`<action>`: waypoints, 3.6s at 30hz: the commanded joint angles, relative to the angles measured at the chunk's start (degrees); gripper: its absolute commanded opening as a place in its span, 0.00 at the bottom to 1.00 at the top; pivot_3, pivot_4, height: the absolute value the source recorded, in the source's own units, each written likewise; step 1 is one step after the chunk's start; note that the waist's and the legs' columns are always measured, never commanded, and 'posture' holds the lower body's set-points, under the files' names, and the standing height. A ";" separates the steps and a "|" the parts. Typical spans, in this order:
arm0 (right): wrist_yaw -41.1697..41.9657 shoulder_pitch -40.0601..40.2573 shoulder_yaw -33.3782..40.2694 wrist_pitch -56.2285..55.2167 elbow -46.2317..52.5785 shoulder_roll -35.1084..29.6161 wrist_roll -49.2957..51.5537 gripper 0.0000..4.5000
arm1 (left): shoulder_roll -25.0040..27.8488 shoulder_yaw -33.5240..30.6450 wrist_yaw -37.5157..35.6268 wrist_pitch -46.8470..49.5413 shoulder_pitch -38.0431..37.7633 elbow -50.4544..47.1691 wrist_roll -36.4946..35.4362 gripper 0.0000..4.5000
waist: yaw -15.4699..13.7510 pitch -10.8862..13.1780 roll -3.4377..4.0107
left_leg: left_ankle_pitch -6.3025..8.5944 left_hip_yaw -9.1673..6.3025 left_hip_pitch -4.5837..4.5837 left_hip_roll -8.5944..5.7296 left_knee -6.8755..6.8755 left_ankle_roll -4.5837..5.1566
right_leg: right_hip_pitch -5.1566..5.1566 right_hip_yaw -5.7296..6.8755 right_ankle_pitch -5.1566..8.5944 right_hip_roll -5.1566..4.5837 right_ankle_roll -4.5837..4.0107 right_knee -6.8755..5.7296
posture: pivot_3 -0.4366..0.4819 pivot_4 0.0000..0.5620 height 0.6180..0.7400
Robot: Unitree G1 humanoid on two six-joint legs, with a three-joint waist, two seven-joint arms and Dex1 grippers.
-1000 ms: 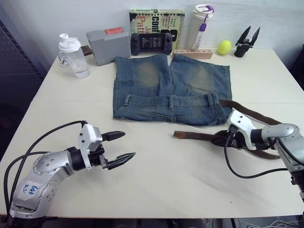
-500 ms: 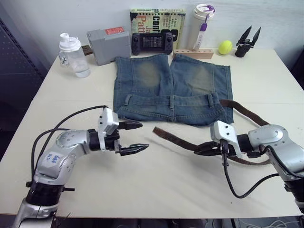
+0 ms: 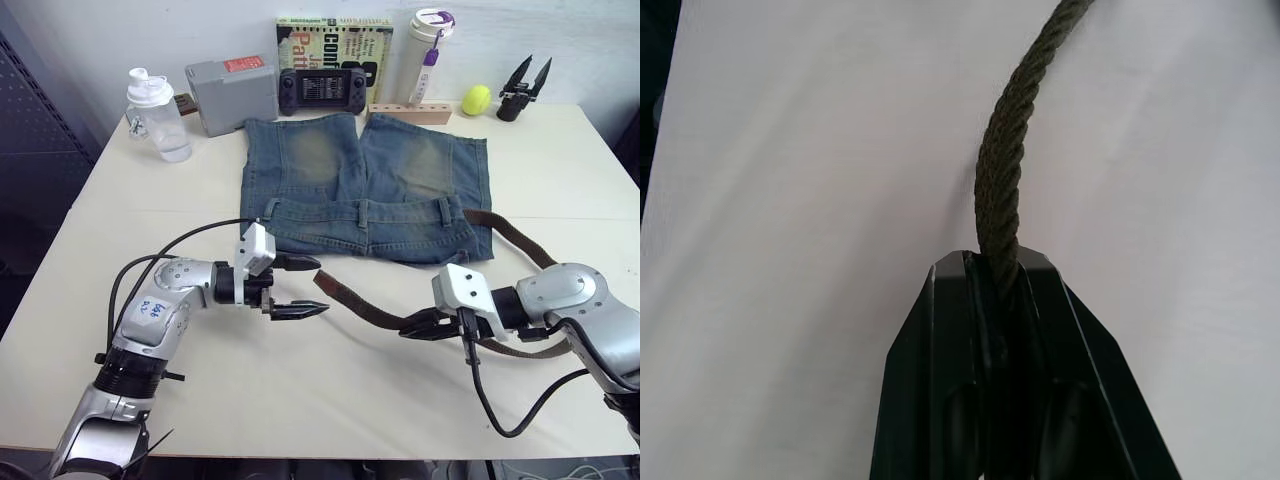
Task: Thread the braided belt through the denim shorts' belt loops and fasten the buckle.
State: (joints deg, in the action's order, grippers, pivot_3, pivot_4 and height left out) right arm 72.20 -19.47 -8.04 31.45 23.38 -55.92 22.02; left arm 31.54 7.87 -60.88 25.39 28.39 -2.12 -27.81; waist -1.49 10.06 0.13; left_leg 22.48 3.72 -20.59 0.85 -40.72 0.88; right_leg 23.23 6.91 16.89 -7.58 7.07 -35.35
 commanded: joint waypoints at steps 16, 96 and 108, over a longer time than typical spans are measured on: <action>-0.18 -0.85 2.33 1.39 3.54 -1.14 2.23 0.00 | -0.68 -0.45 -5.86 2.25 0.16 -0.45 -1.28 0.88 | 0.07 0.01 -0.01 | 0.00 -0.04 -0.03 0.01 -0.05 0.01 | 0.00 0.05 0.00 -0.01 0.00 -0.04 | 0.48 0.27 0.92; -77.38 14.83 12.49 -0.43 7.58 44.92 80.44 0.01 | -10.63 -18.89 28.61 36.83 -4.60 -13.60 -41.96 0.00 | 0.35 -0.03 -0.02 | 0.01 -1.00 -0.37 -0.03 -0.32 0.01 | 0.10 0.11 0.01 0.00 -0.02 -0.19 | 0.48 0.27 0.92; -76.73 13.65 14.57 -2.89 6.96 46.65 80.26 0.00 | -7.12 -13.92 25.09 29.71 -3.60 -13.52 -31.35 0.65 | 0.34 -0.02 -0.01 | 0.01 -0.91 -0.37 -0.02 -0.28 0.01 | 0.16 0.06 0.01 0.03 -0.02 -0.19 | 0.48 0.27 0.92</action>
State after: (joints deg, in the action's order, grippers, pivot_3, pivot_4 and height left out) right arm -5.49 -5.41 4.81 30.02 28.85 -9.77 101.74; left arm 23.61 -6.79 -34.36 57.67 24.11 -13.84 -61.57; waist -1.15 10.03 0.12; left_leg 22.49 2.81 -20.96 0.82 -41.00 0.89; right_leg 23.39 6.98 16.90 -7.55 7.05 -35.54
